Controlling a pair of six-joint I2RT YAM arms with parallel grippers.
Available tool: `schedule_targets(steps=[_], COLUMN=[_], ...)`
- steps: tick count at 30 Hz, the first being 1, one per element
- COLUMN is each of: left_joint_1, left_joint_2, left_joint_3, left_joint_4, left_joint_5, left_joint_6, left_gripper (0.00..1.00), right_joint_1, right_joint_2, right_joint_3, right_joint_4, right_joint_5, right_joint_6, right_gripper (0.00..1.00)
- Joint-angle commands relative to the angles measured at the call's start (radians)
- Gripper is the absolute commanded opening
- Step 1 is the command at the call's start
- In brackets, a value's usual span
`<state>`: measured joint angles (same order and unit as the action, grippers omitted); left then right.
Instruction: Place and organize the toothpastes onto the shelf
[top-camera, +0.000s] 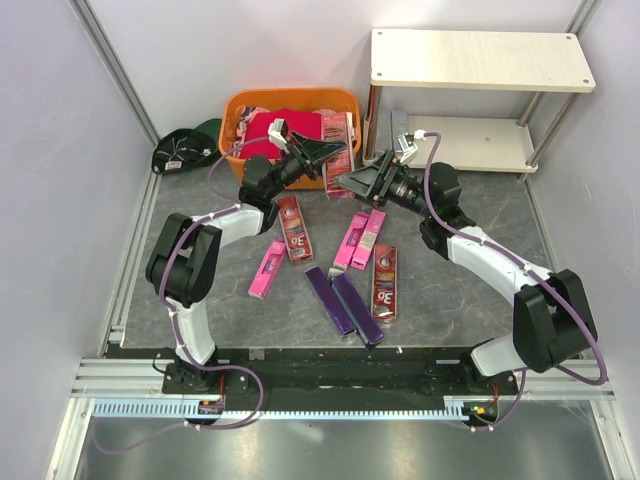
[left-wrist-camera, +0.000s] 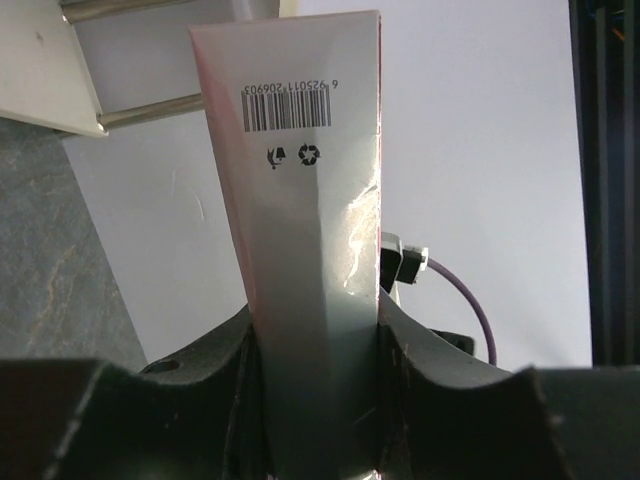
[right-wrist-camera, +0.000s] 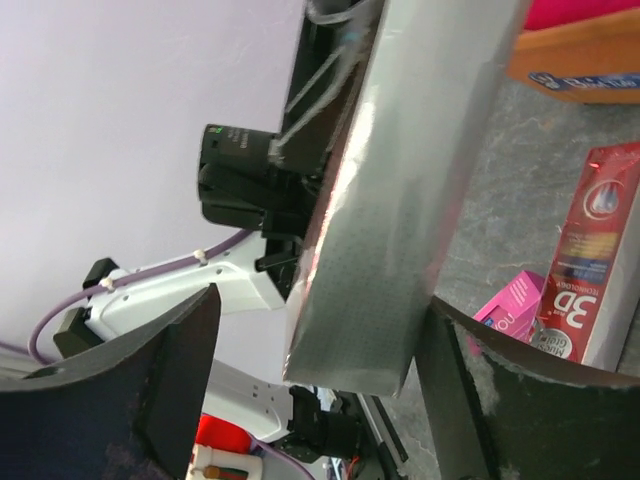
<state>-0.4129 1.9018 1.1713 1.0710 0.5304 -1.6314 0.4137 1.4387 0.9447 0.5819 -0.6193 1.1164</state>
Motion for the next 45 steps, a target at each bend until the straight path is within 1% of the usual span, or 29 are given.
schedule_targets(steps=[1,2,4,6,7,8,10,11,13,14,15,16,18,19,21,22,24,25,28,32,33,35,36,37,38,39,41,42,45], left_joint_1=[-0.001,-0.003,-0.001,-0.001,-0.003,-0.003,-0.001,-0.003,-0.003,-0.001,-0.001,0.000,-0.001,0.000,0.002,0.005,0.008,0.014,0.029,0.039,0.040,0.037,0.039,0.036,0.036,0.036,0.037,0.036,0.034], left_joint_2=[0.008,0.006,-0.009,-0.012,-0.014,-0.015,-0.020,-0.024,-0.033,-0.036,-0.043,-0.047,-0.061,-0.067,-0.082,-0.096,-0.113,-0.131,-0.171,-0.237,-0.250,-0.282,-0.290,-0.300,-0.316,-0.325,-0.342,-0.358,-0.377], left_joint_3=[0.024,0.018,0.013,0.016,0.017,0.016,0.011,0.005,-0.001,-0.001,0.004,0.011,0.024,0.024,0.022,0.022,0.024,0.027,0.030,0.031,0.034,0.057,0.067,0.082,0.088,0.090,0.090,0.088,0.083], left_joint_4=[0.075,0.072,0.047,0.037,0.034,0.032,0.033,0.033,0.017,0.006,-0.011,-0.044,-0.081,-0.097,-0.135,-0.163,-0.253,-0.288,-0.449,-0.715,-0.824,-0.929,-0.991,-1.082,-1.133,-1.169,-1.241,-1.259,-1.312], left_joint_5=[0.003,0.000,-0.013,-0.010,-0.012,-0.009,-0.007,-0.007,-0.007,-0.004,-0.001,0.017,0.029,0.036,0.043,0.051,0.059,0.069,0.080,0.031,-0.005,-0.049,-0.072,-0.133,-0.162,-0.223,-0.276,-0.332,-0.426], left_joint_6=[-0.030,-0.027,0.004,0.013,0.018,0.019,0.022,0.025,0.044,0.053,0.068,0.103,0.143,0.177,0.211,0.249,0.289,0.338,0.462,0.665,0.755,0.855,0.945,0.990,1.027,1.089,1.137,1.175,1.222], left_gripper=[0.35,0.35,0.35,0.35,0.35,0.35,0.37,0.38,0.38,0.41,0.45,0.52,0.59,0.67,0.72,0.77,0.84,0.92,0.99,1.00,1.00,1.00,1.00,1.00,1.00,1.00,1.00,1.00,1.00], right_joint_1=[0.014,0.014,0.025,0.027,0.027,0.027,0.027,0.027,0.027,0.027,0.027,0.027,0.027,0.027,0.027,0.025,0.023,0.023,0.014,0.000,-0.009,-0.015,-0.026,-0.032,-0.036,-0.052,-0.070,-0.094,-0.147], right_joint_2=[0.019,0.022,0.017,0.017,0.017,0.022,0.034,0.038,0.045,0.046,0.043,0.045,0.039,0.037,0.029,0.028,0.020,0.017,0.008,-0.021,-0.029,-0.052,-0.063,-0.070,-0.087,-0.095,-0.116,-0.123,-0.147], right_joint_3=[0.048,0.045,0.029,0.020,0.014,0.014,0.017,0.017,0.019,0.019,0.019,0.017,0.017,0.017,0.019,0.019,0.014,0.012,-0.003,-0.030,-0.041,-0.052,-0.063,-0.069,-0.076,-0.089,-0.106,-0.122,-0.153], right_joint_4=[0.044,0.061,0.059,0.056,0.056,0.046,0.053,0.068,0.070,0.070,0.068,0.065,0.062,0.059,0.046,0.039,0.021,0.018,0.009,-0.025,-0.039,-0.086,-0.106,-0.146,-0.165,-0.186,-0.234,-0.249,-0.298], right_joint_5=[-0.014,-0.019,-0.014,0.000,0.006,0.016,0.012,0.007,0.006,0.004,0.006,0.007,0.009,0.010,0.013,0.018,0.023,0.023,0.023,0.023,0.024,0.027,0.029,0.030,0.030,0.029,0.024,0.017,0.004], right_joint_6=[0.006,0.013,0.022,0.022,0.023,0.025,0.036,0.049,0.054,0.054,0.054,0.054,0.053,0.049,0.039,0.034,0.026,0.022,0.020,-0.004,-0.013,-0.045,-0.061,-0.075,-0.102,-0.115,-0.136,-0.151,-0.191], right_gripper=[0.77,0.74,0.72,0.66,0.62,0.52,0.45,0.40,0.36,0.34,0.33,0.32,0.30,0.29,0.28,0.28,0.26,0.26,0.24,0.24,0.23,0.23,0.23,0.23,0.23,0.23,0.22,0.22,0.22])
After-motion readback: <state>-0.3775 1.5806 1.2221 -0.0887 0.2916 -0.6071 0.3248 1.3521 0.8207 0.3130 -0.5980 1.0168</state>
